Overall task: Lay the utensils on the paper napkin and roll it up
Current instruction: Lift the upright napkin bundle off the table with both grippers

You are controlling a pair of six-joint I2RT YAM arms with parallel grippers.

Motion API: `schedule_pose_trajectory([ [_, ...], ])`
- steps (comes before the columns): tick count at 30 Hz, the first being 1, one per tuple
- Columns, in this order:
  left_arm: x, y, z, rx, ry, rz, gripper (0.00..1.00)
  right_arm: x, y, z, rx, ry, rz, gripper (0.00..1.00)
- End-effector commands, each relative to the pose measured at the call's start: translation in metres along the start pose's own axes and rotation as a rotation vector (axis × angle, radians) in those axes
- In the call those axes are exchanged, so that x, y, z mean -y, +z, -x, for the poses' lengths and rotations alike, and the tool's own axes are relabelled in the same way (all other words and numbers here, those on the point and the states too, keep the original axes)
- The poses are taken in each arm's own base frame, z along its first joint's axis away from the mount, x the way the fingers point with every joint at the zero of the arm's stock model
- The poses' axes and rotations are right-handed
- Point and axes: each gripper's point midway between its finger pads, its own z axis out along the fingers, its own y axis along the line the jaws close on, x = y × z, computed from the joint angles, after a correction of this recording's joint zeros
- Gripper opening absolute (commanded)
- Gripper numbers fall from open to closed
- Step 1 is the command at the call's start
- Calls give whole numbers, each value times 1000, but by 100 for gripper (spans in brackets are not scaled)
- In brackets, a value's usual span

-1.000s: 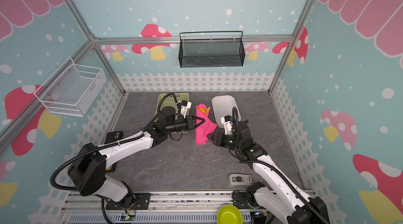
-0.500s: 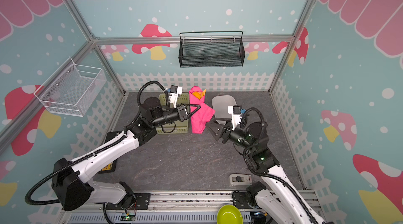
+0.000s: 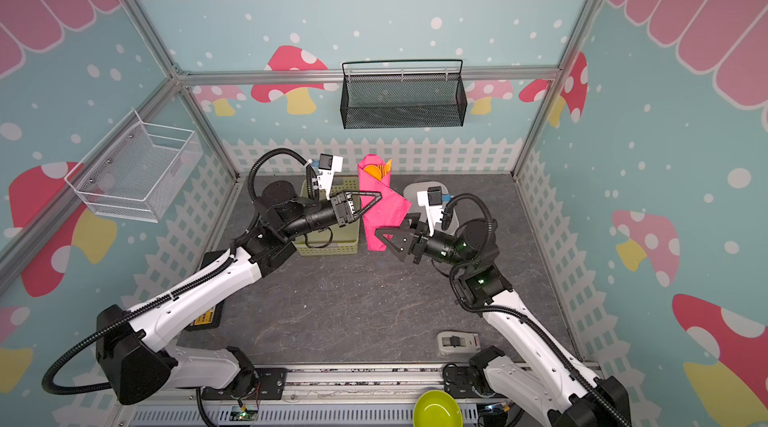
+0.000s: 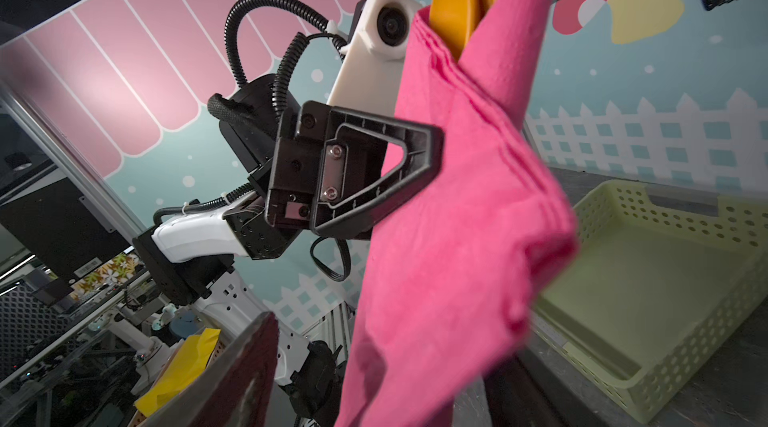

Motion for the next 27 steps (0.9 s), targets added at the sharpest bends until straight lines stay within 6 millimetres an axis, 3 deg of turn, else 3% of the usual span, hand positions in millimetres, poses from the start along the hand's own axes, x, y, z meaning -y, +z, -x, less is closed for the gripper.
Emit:
schedule_pose_trajectory([
  [1,24,-7,16,38,40,-34,15,-27,5,10,10,-25,101,76],
  [11,11,-14,18,47,86,84,15,-23,4,-1,12,25,46,65],
  [20,9,-12,16,36,89,97,15,-26,8,3,5,37,51,52],
  [27,11,-14,16,38,101,113,15,-12,11,1,-13,59,-24,35],
])
